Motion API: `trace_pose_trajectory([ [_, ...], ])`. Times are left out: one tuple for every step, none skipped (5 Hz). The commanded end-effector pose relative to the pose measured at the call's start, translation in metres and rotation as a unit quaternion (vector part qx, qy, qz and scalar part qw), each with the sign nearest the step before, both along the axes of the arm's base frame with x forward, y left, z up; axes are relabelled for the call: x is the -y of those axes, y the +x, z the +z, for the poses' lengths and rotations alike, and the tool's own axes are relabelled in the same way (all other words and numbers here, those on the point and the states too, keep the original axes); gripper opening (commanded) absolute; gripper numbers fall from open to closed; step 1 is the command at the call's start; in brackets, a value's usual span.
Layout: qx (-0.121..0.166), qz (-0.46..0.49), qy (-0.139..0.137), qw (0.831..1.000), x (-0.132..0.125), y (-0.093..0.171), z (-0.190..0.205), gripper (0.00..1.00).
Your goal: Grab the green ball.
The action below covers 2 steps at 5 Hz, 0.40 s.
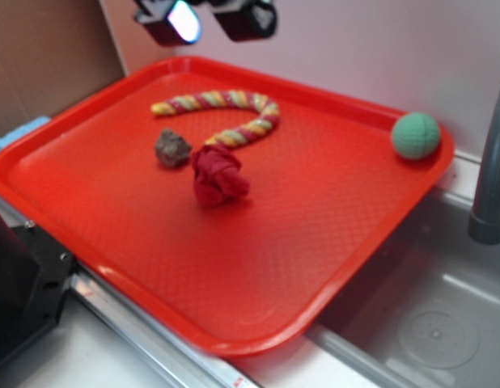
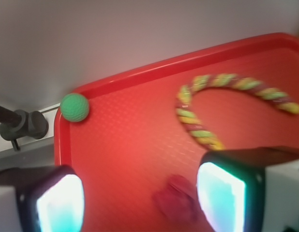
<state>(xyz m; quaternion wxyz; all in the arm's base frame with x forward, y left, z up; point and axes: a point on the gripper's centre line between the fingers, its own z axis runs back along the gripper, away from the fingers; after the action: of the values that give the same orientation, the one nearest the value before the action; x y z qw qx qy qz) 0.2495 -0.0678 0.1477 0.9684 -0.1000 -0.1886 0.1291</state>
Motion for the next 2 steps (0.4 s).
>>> trace_pose_trajectory([
  [0.025, -0.041, 0.011, 0.999, 0.030, 0.067, -0.021, 1.00],
  [0.016, -0.057, 0.026, 0.998, 0.045, 0.092, -0.039, 1.00],
])
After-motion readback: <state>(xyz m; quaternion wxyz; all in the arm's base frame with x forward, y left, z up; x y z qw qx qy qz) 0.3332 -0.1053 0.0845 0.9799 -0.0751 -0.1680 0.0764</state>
